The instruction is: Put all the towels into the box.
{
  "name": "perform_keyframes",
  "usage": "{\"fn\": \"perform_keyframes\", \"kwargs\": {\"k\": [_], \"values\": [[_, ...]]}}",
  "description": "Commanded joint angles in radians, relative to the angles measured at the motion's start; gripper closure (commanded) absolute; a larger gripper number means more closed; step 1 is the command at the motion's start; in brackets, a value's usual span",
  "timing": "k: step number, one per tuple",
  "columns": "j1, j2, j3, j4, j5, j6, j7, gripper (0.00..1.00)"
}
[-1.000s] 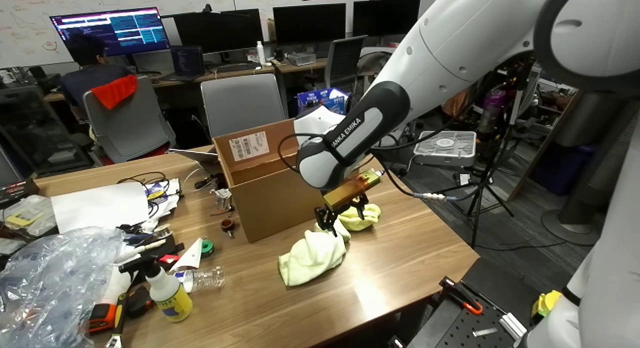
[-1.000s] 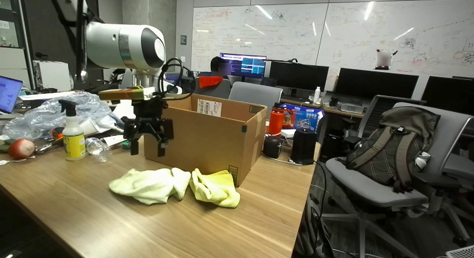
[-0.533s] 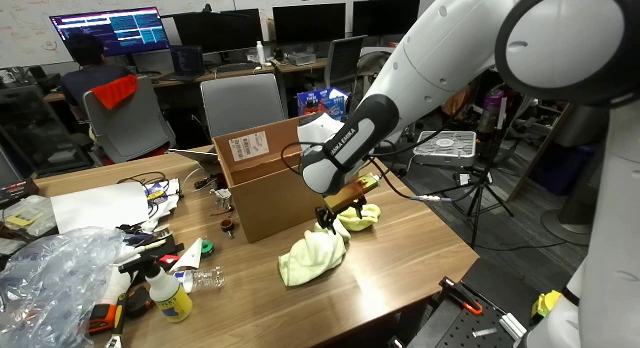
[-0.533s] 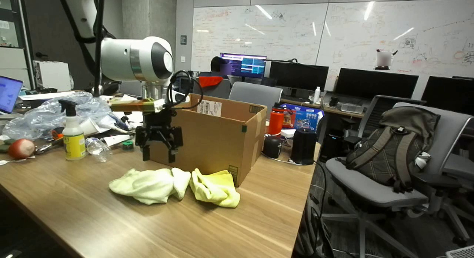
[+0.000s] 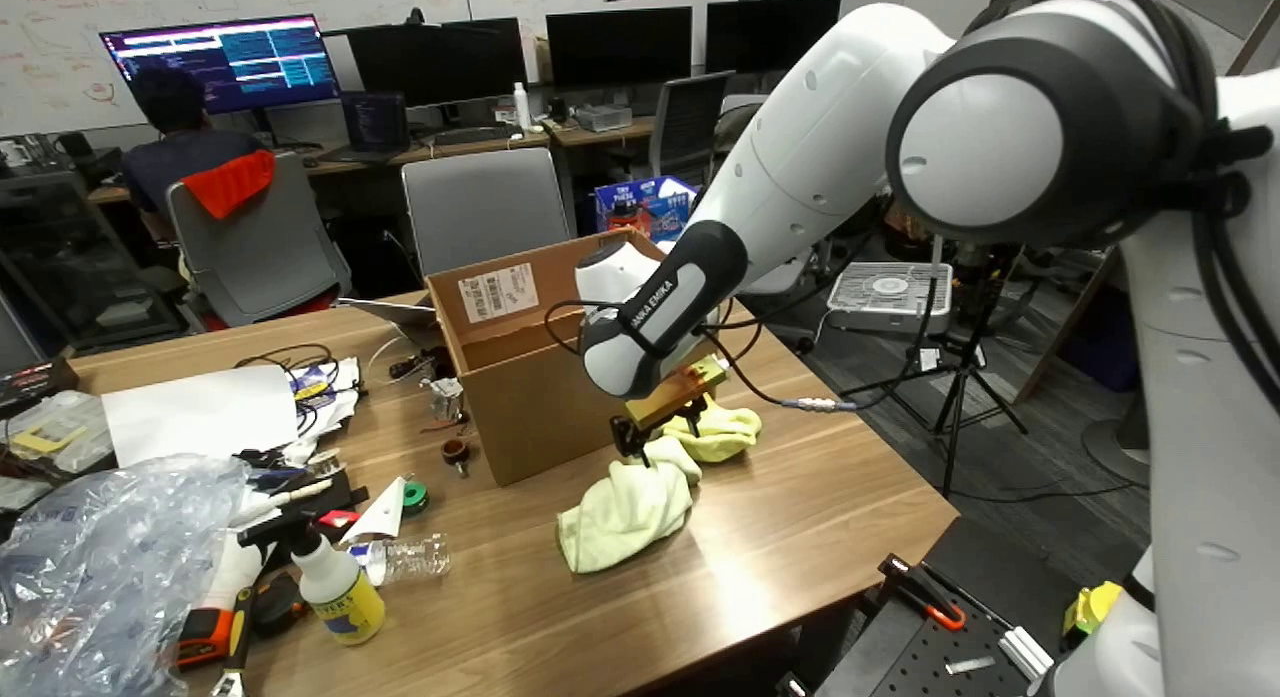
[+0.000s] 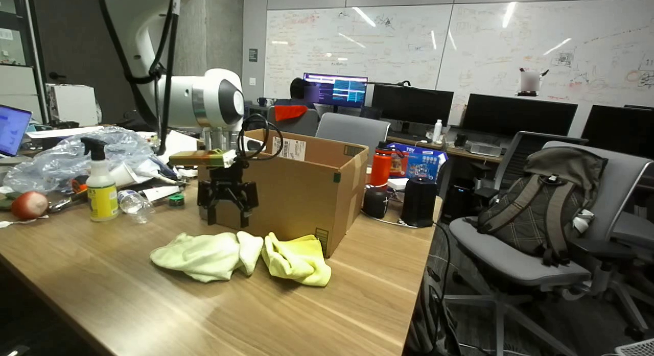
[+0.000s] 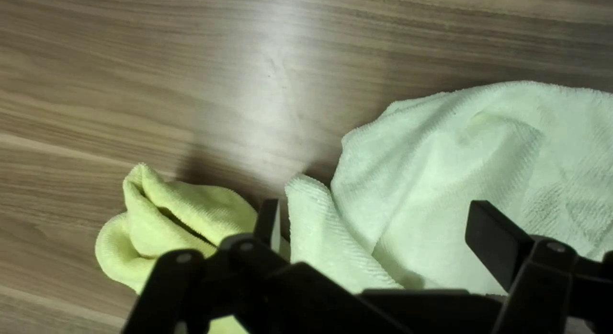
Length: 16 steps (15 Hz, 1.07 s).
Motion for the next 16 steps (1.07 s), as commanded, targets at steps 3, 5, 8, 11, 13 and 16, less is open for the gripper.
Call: {"fn": "perform_keyframes", "kwargs": {"k": [3, 5, 8, 11, 13, 16], "values": [[0.024, 0.108, -0.03, 0.12, -0.011, 0.011, -0.003, 0.0], [0.026, 0.143, -0.039, 0.144, -0.013, 0.028, -0.004, 0.0], [0.025, 0.185, -0.046, 0.17, -0.002, 0.053, -0.008, 0.0], [0.024, 0.217, -0.05, 0.184, 0.007, 0.075, -0.012, 0.0], [0.023, 0.231, -0.052, 0.188, 0.012, 0.085, -0.013, 0.0], [0.023, 0.241, -0.055, 0.184, 0.017, 0.099, -0.012, 0.0]]}}
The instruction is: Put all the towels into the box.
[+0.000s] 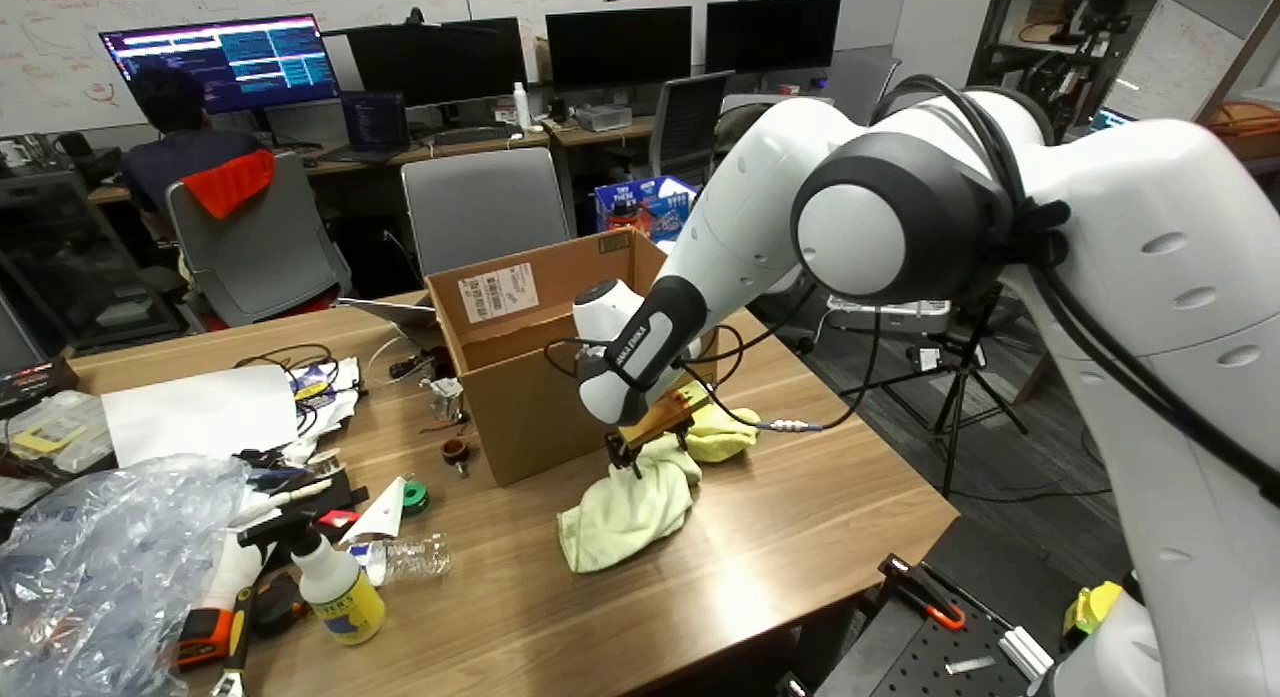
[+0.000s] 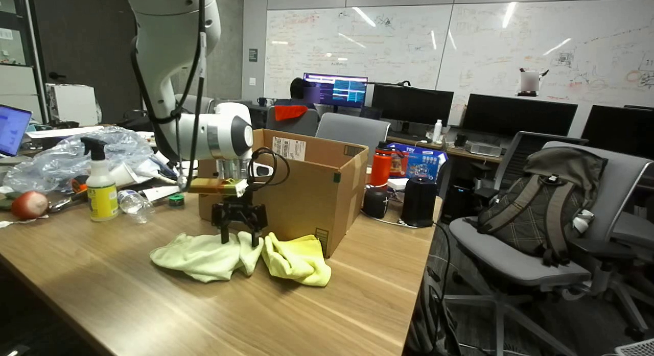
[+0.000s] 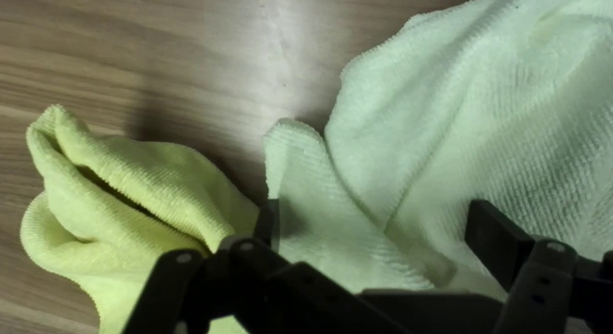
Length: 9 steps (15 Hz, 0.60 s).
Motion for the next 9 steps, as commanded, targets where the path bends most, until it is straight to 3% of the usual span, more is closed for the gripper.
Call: {"fn": "perform_keyframes", "kwargs": {"k": [1, 9], "values": [[0.012, 0.019, -0.018, 0.014, 0.015, 0.023, -0.012, 0.0], [0.001, 0.051, -0.017, -0.006, 0.041, 0.039, -0.023, 0.0]]}}
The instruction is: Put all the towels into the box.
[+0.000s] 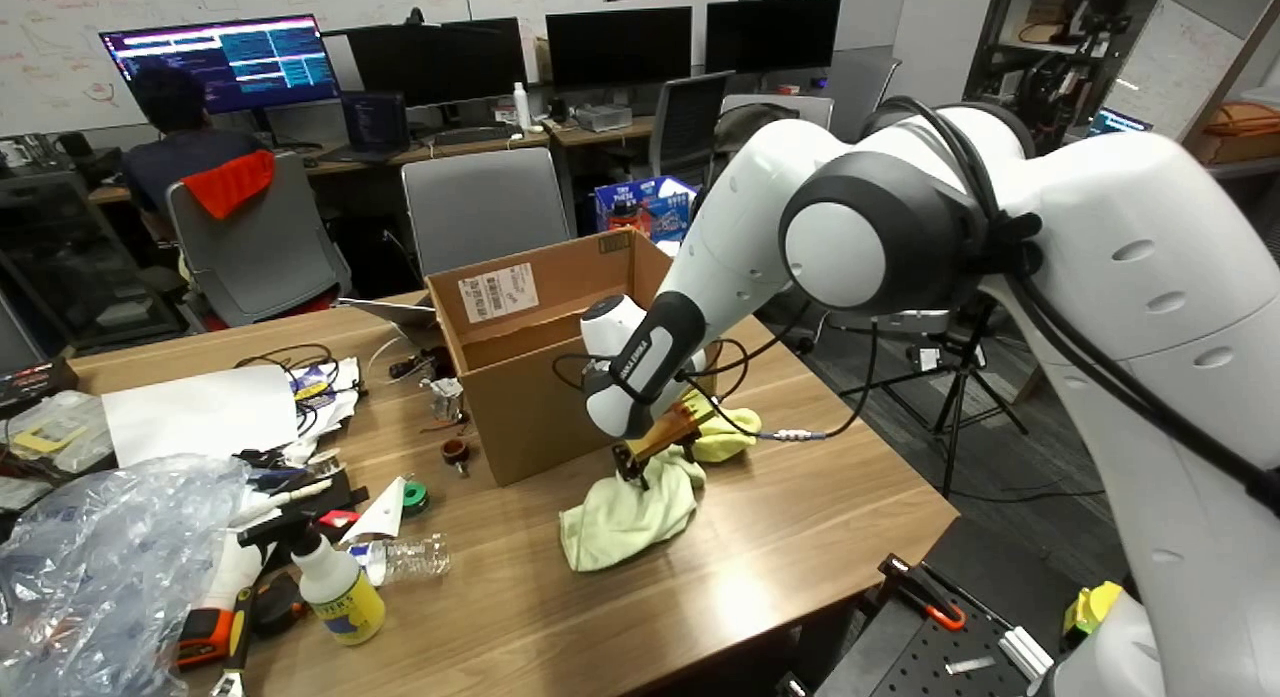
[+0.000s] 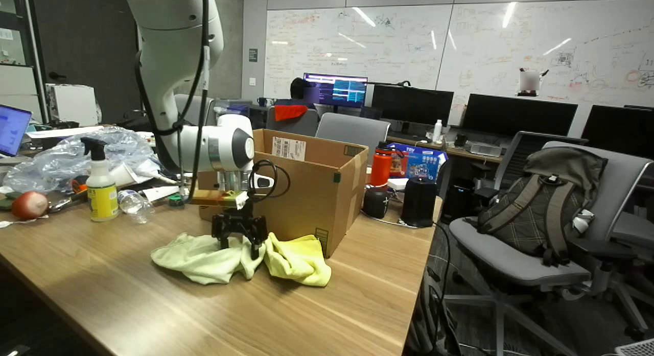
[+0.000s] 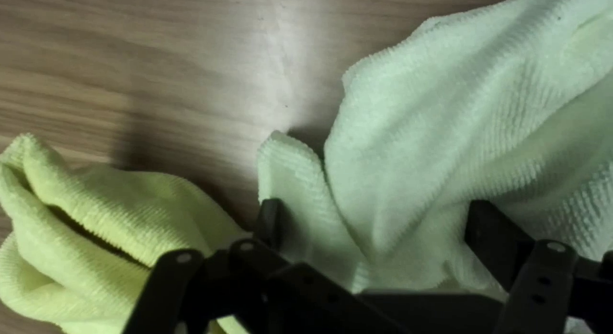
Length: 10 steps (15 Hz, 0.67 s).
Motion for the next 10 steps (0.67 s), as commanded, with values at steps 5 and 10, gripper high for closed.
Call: {"fn": "perform_keyframes", "kwargs": {"k": [5, 10], "values": [[0.009, -0.002, -0.015, -0.012, 0.03, 0.015, -0.016, 0.42], [0.029, -0.031, -0.033, -0.027, 0.013, 0.013, 0.009, 0.81]]}}
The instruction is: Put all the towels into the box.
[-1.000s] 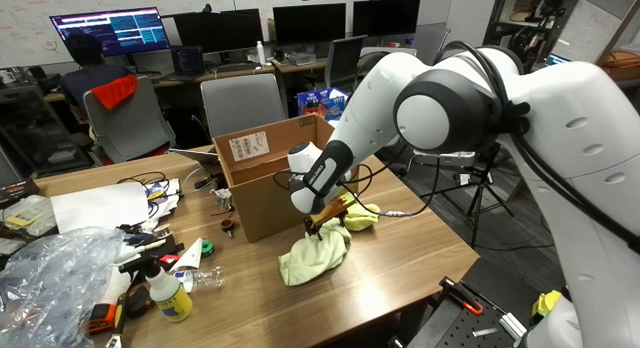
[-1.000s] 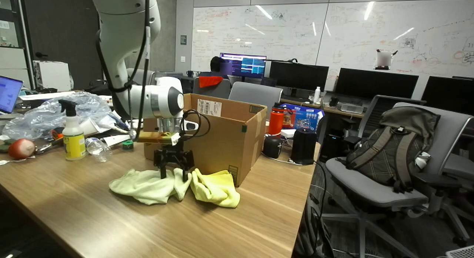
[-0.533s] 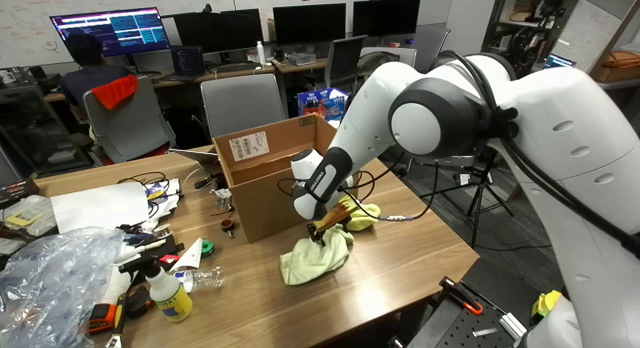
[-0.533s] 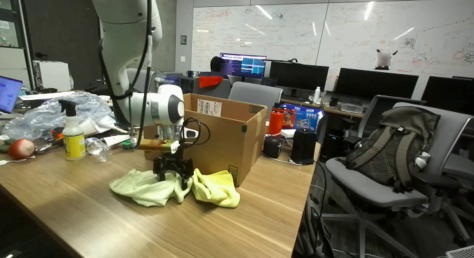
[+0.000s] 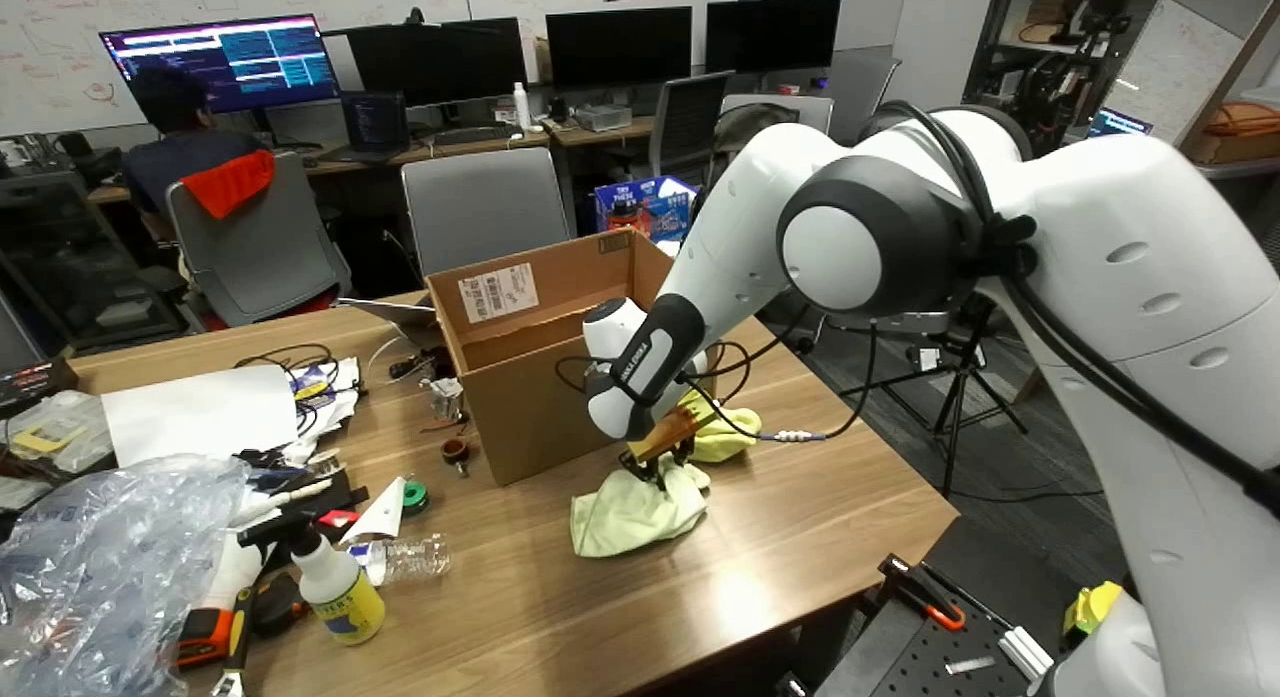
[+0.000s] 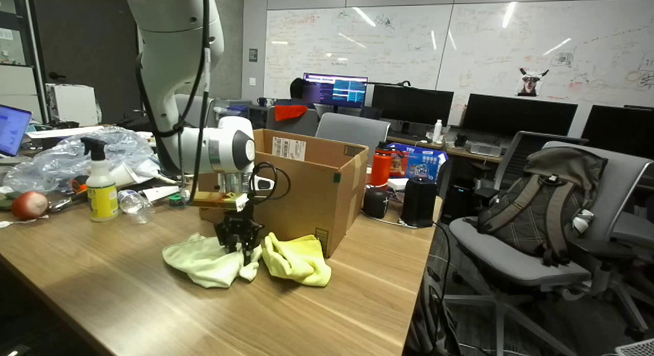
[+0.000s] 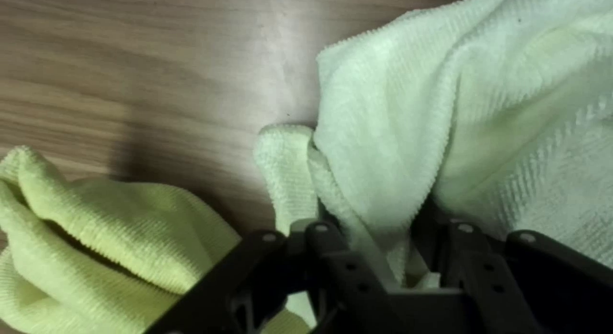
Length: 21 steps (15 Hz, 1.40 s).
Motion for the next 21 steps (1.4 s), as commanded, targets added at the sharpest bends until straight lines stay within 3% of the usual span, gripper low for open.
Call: {"fn": "perform_keyframes", "kwargs": {"k": [1, 3, 9, 13, 21], "values": [[0.036, -0.045, -0.036, -0.03, -0.004, 0.01, 0.019, 0.89], [0.05, -0.079, -0.052, -0.047, -0.013, 0.007, 0.035, 1.0], [0.102, -0.248, -0.11, -0.115, -0.071, -0.021, 0.113, 0.98], [0.127, -0.406, -0.134, -0.155, -0.175, -0.074, 0.192, 0.98], [0.077, -0.647, -0.033, -0.113, -0.369, -0.288, 0.275, 0.98]]}}
